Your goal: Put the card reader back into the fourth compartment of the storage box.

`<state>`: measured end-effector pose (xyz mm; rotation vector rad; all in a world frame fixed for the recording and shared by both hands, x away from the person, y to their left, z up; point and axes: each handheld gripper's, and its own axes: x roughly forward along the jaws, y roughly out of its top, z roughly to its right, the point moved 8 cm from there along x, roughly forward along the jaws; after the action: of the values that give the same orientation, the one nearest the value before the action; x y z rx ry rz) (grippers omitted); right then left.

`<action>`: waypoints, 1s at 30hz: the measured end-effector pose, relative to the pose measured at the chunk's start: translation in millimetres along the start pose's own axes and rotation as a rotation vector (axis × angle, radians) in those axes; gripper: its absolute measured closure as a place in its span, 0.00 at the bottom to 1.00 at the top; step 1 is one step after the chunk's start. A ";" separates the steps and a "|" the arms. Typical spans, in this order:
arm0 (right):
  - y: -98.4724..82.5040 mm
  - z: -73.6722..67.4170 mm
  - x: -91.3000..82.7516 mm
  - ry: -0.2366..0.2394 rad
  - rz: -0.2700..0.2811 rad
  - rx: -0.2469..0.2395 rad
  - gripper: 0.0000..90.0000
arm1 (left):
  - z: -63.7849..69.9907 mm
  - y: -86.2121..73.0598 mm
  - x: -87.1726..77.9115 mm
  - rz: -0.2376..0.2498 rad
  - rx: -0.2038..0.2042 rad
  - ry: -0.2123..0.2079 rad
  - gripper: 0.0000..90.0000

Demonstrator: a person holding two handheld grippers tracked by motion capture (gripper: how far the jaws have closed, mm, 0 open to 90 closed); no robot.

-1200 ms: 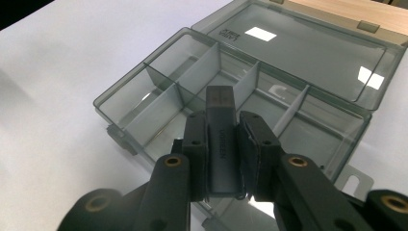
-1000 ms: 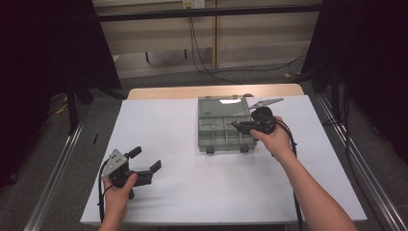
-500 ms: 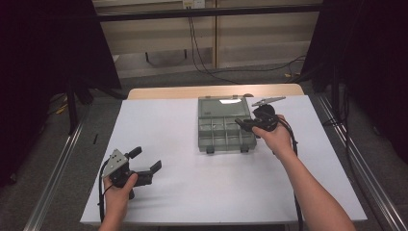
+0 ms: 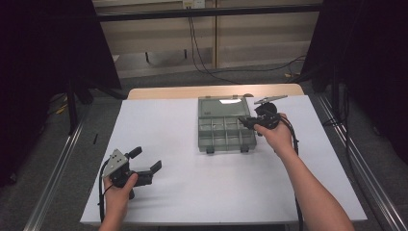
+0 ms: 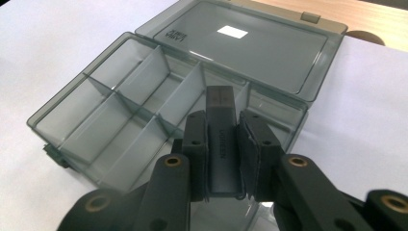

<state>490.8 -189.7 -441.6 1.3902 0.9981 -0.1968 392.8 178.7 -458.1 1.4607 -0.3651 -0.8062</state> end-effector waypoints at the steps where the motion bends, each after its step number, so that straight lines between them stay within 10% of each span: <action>1: 0.4 0.8 -0.1 -0.002 -0.003 0.001 0.82 | 0.0 0.0 0.0 0.000 0.000 0.000 0.04; 30: 12.6 18.4 4.0 -0.078 0.006 0.028 0.82 | -0.1 -0.5 0.4 -0.001 -0.003 -0.001 0.04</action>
<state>510.0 -201.0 -437.7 1.4004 0.9300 -0.2597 393.0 178.6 -458.8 1.4574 -0.3635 -0.8080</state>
